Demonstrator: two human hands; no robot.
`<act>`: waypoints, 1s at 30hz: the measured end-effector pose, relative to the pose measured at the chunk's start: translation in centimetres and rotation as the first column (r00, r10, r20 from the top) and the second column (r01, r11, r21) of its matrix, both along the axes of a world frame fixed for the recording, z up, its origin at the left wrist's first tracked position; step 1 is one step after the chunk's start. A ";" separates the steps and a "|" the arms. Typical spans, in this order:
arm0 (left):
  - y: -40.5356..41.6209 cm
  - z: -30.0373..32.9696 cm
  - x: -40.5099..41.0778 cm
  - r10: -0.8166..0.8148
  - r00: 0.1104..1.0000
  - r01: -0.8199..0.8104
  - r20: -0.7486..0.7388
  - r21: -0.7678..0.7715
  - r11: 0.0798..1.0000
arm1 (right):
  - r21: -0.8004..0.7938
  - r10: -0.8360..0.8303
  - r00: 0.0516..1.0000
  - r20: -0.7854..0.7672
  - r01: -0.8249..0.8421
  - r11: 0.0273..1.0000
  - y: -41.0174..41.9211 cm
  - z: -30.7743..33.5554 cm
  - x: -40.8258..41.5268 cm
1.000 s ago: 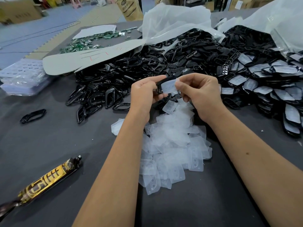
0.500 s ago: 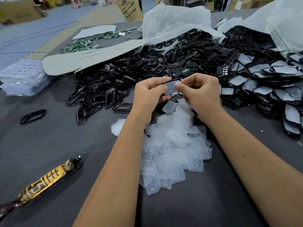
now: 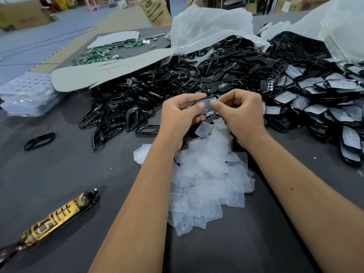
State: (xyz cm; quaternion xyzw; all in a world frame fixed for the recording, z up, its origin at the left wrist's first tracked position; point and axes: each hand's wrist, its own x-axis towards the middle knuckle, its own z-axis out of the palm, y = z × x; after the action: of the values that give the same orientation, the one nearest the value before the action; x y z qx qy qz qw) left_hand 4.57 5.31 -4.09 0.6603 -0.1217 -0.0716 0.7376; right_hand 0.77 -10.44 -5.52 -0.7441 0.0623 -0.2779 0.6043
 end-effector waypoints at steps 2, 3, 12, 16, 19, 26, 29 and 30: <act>-0.1 0.0 0.0 0.002 1.000 -0.002 0.006 0.004 1.000 | -0.010 -0.004 1.000 -0.003 0.004 1.000 0.0 0.0 0.0; -0.1 -0.1 0.1 0.002 1.000 -0.002 0.012 0.010 1.000 | -0.013 -0.005 1.000 -0.005 0.005 1.000 0.1 0.0 0.0; -0.1 -0.7 0.5 0.000 0.999 -0.001 0.053 0.021 1.000 | -0.029 -0.026 0.999 -0.029 0.025 0.999 0.0 -0.1 0.1; -0.1 -0.9 0.6 -0.002 0.998 0.001 0.060 0.019 1.000 | -0.007 -0.015 0.999 -0.047 0.015 1.000 -0.1 -0.1 0.1; -0.1 -0.9 0.7 -0.006 0.998 0.005 0.064 0.010 1.000 | 0.078 0.035 0.997 -0.071 -0.030 0.997 -0.2 0.1 0.0; -0.1 -0.7 0.4 -0.066 0.997 0.066 0.052 0.000 0.998 | 0.186 0.189 0.979 -0.076 -0.173 0.967 -0.5 0.6 -0.4; -0.1 -0.6 0.4 -0.079 0.995 0.079 0.055 -0.007 0.997 | 0.224 0.205 0.976 -0.065 -0.186 0.957 -0.5 0.7 -0.4; -0.1 -0.6 0.4 -0.084 0.995 0.085 0.057 -0.006 0.996 | 0.240 0.214 0.975 -0.061 -0.194 0.951 -0.6 0.8 -0.4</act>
State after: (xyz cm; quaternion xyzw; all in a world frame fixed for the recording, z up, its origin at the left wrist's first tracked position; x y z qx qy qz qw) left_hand 4.93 5.18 -4.70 0.6532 -0.1705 -0.0835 0.7330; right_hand 0.38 -11.03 -4.77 -0.6818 0.0432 -0.1725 0.7096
